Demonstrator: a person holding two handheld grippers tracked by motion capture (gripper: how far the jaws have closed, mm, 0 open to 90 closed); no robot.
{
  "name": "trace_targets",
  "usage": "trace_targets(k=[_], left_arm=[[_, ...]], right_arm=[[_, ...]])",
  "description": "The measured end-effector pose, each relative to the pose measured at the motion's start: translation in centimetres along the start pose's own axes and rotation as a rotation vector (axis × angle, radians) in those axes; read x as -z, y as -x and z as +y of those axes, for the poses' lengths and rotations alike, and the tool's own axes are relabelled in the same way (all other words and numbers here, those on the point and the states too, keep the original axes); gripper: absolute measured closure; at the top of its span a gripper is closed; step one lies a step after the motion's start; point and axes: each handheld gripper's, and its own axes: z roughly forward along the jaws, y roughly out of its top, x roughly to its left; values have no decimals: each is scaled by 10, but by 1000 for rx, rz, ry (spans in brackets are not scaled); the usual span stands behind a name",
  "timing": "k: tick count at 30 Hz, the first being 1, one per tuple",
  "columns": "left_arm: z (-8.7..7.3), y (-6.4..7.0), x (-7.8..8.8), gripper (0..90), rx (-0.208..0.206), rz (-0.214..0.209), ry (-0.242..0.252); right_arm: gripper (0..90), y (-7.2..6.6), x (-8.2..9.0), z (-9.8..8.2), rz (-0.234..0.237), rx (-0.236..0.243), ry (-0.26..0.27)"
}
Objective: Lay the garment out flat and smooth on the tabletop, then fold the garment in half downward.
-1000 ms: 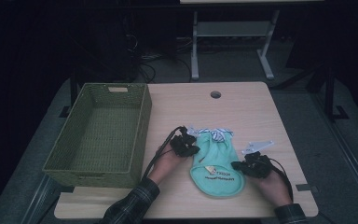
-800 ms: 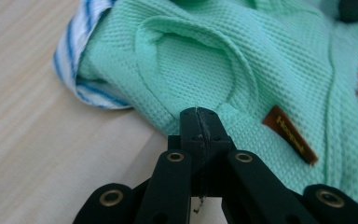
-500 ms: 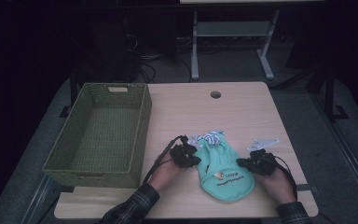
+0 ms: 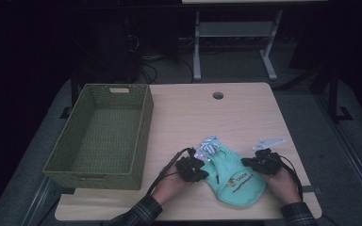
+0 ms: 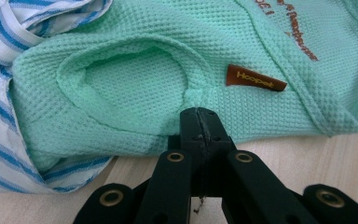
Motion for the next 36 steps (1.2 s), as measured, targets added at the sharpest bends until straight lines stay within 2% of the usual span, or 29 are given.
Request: trace_targets(k=[1,2,3,4,6,10,11,13,17,23,26,29,36], left_arm=[[0,-2,1,893,-2,-2,-4],[-1,-3,2,893,14,-2,7],[-2,-5,4,893,7,0,-1],[-2,-5,4,889,24,4,17],[-2,-9,9,871,22,17,21],[-1,-16,18,802,25,47,45],[0,-18,21,787,37,52,56],[1,-24,27,743,41,73,72],[1,-37,35,656,76,117,112],[1,-58,40,569,109,165,119],[1,-67,37,553,122,173,132],[0,-73,31,537,133,159,127],[-1,-70,20,524,129,130,110]], right_arm=[[898,0,0,0,0,1,3],[898,1,-1,0,2,-2,2],[898,1,-1,1,5,-1,3],[898,1,-1,1,7,-4,3],[898,2,-1,1,10,-2,7],[897,3,-2,0,13,-3,10],[898,2,-1,0,11,-1,7],[897,2,-1,1,8,2,5],[897,3,-2,0,14,-3,10],[897,3,-1,0,12,4,9],[897,3,-1,0,16,3,10],[896,3,-1,0,13,4,10],[896,2,-1,0,14,1,11]])
